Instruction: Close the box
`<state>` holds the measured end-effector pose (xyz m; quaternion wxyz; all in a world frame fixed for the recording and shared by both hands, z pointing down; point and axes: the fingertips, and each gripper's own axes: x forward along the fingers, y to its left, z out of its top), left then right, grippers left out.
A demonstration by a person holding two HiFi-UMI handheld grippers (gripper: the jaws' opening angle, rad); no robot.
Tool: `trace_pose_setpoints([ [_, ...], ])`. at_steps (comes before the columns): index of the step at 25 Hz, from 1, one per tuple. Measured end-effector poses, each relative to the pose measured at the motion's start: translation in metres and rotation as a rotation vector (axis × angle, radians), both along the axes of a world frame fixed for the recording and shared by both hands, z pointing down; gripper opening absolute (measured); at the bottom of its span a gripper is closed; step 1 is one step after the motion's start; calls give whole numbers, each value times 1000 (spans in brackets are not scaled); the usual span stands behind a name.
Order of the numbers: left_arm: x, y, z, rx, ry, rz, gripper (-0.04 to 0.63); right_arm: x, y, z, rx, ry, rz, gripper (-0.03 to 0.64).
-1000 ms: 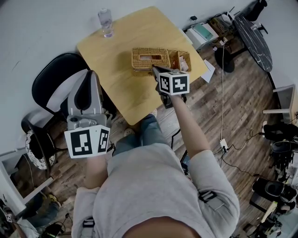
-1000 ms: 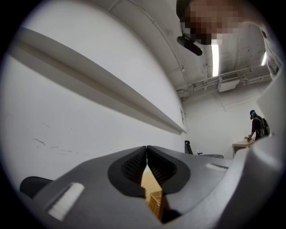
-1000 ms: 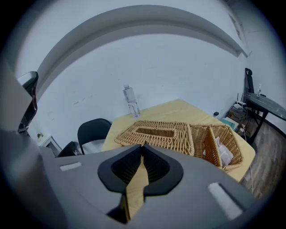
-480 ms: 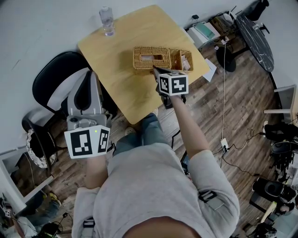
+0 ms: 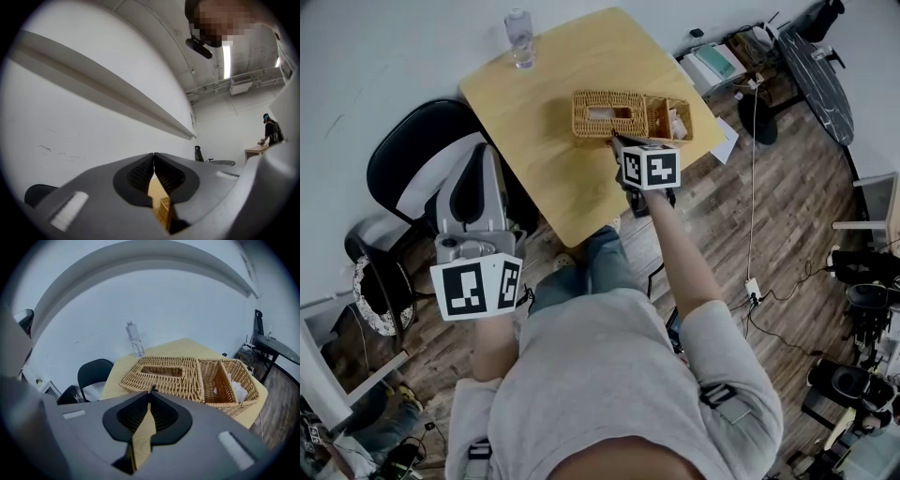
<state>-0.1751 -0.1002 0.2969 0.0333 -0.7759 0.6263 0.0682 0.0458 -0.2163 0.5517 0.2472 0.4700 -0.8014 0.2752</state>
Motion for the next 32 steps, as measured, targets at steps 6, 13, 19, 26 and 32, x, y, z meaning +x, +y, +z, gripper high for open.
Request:
trace_pose_setpoints([
  [6, -5, 5, 2, -5, -2, -12, 60, -1, 1, 5, -7, 7, 6, 21],
  [13, -9, 10, 1, 1, -9, -23, 60, -5, 3, 8, 8, 16, -1, 23],
  [19, -5, 11, -6, 18, -13, -27, 58, -5, 7, 2, 52, 42, -31, 25],
  [26, 16, 13, -14, 29, -7, -10, 58, 4, 18, -35, 149, -34, -2, 23],
  [32, 48, 25, -25, 55, -11, 11, 60, 20, 39, -89, 288, -96, -19, 21],
])
